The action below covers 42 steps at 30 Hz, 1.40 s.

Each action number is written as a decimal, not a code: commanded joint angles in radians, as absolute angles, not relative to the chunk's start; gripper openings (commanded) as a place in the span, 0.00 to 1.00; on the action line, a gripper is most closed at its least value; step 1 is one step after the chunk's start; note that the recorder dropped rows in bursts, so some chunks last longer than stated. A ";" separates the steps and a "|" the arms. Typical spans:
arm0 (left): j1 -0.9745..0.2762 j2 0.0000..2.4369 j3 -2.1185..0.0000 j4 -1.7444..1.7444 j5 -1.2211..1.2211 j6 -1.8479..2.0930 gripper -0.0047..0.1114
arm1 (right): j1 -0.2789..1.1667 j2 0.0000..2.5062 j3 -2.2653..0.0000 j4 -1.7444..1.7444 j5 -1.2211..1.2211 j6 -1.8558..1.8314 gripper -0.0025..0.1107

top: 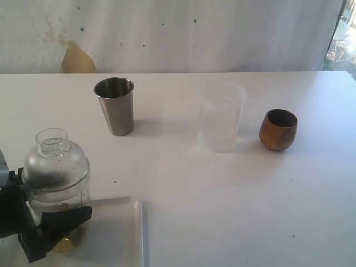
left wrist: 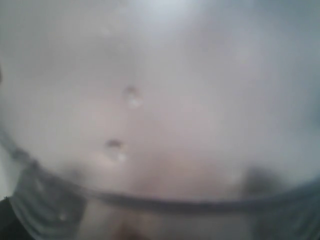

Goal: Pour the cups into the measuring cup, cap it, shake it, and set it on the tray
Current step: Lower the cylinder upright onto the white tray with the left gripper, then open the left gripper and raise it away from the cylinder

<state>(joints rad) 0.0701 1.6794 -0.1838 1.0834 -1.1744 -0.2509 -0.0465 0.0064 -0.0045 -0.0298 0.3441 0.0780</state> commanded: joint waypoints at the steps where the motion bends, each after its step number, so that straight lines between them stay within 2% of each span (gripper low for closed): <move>1: 0.067 1.677 -0.191 1.076 -1.221 -0.283 0.90 | -0.041 0.000 0.000 -0.033 0.341 0.083 0.02; 2: 0.067 1.677 -0.191 1.083 -1.221 -0.305 0.94 | -0.041 0.000 0.000 -0.035 0.341 0.083 0.02; 24: 0.067 1.663 -0.191 1.033 -1.221 -0.252 0.94 | -0.041 0.000 0.000 -0.035 0.341 0.083 0.02; 42: 0.069 1.324 -0.189 0.968 -1.221 -0.340 0.94 | -0.041 0.000 0.000 -0.035 0.341 0.083 0.02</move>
<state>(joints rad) 0.0701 1.3622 -0.1889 1.0027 -1.2106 -0.3288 -0.0465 0.0064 -0.0045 -0.0298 0.3441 0.0780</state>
